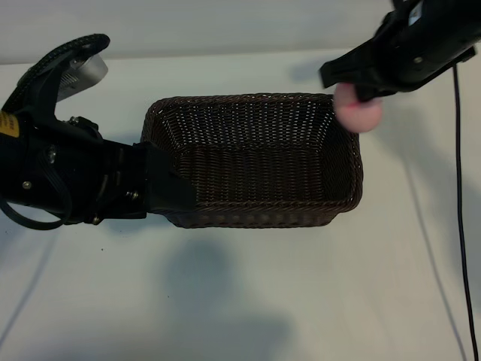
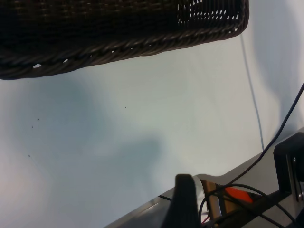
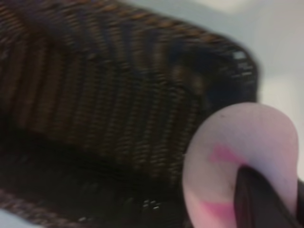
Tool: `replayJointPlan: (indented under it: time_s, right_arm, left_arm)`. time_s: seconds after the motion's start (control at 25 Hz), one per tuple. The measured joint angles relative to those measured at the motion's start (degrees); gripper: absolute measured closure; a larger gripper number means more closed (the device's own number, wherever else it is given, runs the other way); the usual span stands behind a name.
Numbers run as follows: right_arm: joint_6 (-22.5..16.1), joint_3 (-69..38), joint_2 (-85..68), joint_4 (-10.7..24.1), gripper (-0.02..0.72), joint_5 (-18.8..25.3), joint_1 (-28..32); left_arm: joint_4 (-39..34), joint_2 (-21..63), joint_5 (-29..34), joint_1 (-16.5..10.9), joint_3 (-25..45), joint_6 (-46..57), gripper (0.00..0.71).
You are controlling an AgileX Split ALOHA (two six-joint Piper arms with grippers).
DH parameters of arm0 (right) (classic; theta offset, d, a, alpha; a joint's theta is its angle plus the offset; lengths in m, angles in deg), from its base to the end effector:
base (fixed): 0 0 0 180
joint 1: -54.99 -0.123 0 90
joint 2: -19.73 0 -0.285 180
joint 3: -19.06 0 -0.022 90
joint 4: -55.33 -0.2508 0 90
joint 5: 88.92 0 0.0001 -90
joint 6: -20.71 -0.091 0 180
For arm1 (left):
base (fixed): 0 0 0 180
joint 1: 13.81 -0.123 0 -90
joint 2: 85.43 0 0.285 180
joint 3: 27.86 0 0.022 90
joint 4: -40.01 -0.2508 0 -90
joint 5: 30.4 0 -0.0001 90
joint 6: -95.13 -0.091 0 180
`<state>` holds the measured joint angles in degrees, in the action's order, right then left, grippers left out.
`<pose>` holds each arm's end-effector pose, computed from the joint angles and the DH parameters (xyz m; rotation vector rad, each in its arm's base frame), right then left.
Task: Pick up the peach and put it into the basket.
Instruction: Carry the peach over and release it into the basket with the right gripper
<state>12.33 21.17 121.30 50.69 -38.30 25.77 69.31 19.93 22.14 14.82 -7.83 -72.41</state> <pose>0.3057 0.1775 0.3040 -0.4345 2.6171 0.3243 0.1816 -0.1394 0.3320 0.1150 2.6431 -0.8988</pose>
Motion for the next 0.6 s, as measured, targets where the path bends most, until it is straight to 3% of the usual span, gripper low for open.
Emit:
replayJointPlan:
  time_s: [0.28, 0.6]
  right_arm:
    - [1.1, 0.3, 3.0, -0.8, 0.660, -2.0, -5.6]
    - [7.9, 0.3, 13.1, -7.3, 0.660, -4.1, -6.2]
  left_arm:
    - [0.0, 0.0, 0.0, 0.0, 0.0, 0.0, 0.123]
    - [0.0, 0.0, 0.0, 0.0, 0.0, 0.0, 0.123]
